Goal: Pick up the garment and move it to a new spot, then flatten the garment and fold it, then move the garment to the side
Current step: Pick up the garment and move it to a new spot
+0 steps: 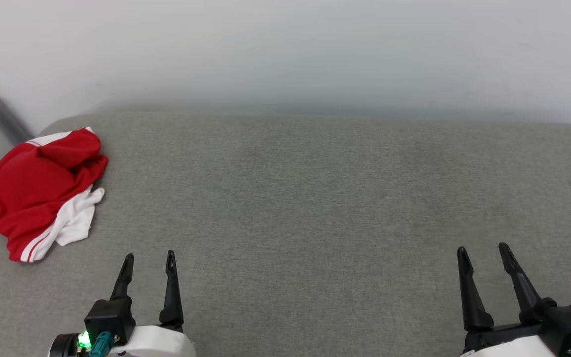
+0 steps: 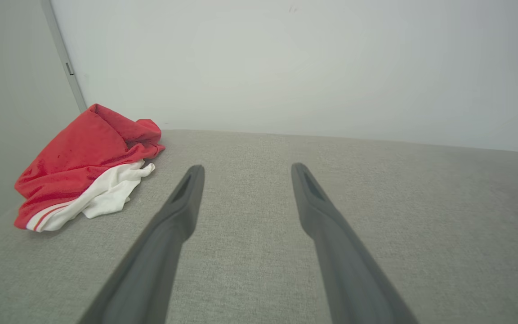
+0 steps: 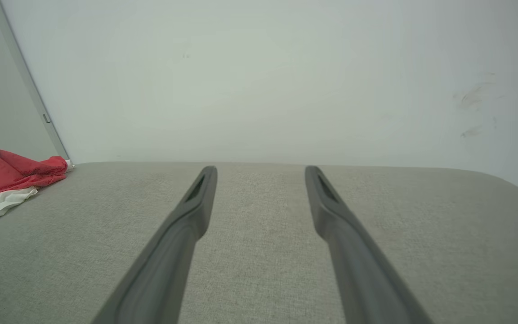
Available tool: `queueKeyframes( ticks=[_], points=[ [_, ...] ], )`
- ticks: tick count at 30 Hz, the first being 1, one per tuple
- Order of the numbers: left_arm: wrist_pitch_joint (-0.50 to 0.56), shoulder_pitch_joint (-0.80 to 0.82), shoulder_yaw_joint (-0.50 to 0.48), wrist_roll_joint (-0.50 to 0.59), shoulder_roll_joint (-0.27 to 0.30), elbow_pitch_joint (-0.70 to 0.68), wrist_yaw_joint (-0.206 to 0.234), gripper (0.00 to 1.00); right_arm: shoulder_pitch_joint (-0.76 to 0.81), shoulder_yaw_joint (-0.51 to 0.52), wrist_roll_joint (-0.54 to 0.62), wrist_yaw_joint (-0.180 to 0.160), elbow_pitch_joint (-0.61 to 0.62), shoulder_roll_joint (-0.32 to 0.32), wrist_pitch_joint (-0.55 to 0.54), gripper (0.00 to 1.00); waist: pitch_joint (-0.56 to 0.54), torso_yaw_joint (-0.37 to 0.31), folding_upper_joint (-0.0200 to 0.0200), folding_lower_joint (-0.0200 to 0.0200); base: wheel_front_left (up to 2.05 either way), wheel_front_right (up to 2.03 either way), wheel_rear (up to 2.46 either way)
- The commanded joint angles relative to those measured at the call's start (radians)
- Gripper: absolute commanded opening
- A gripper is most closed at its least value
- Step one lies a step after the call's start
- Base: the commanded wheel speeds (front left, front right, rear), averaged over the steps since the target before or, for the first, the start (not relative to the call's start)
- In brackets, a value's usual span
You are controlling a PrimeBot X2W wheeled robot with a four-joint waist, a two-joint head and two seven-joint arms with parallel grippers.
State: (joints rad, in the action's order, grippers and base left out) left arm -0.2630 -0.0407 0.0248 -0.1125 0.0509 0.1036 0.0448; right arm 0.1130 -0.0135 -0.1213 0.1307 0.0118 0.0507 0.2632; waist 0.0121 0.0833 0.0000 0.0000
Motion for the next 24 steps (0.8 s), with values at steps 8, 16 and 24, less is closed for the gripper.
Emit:
queueKeyframes(
  ticks=[8, 16, 24],
  points=[
    [-0.003, 0.015, -0.01, 0.0, -0.001, -0.001, 0.011, 1.0, 0.01, -0.012, 0.047, 0.0, 0.017, -0.001, 0.002, 1.0, 0.011, 0.131, 0.0, 0.0, 0.0, 0.0, 0.0],
    [-0.003, 0.011, -0.01, -0.01, -0.001, -0.006, 0.025, 1.0, 0.009, -0.012, 0.066, 0.0, 0.022, -0.001, 0.002, 1.0, 0.012, 0.262, 0.0, 0.0, 0.0, 0.0, 0.0],
    [-0.003, -0.006, -0.033, -0.029, -0.001, -0.01, 0.033, 1.0, 0.004, -0.019, 0.083, 0.0, 0.037, -0.001, 0.002, 1.0, 0.021, 0.375, 0.0, 0.0, 0.0, 0.0, 0.0]
  ],
)
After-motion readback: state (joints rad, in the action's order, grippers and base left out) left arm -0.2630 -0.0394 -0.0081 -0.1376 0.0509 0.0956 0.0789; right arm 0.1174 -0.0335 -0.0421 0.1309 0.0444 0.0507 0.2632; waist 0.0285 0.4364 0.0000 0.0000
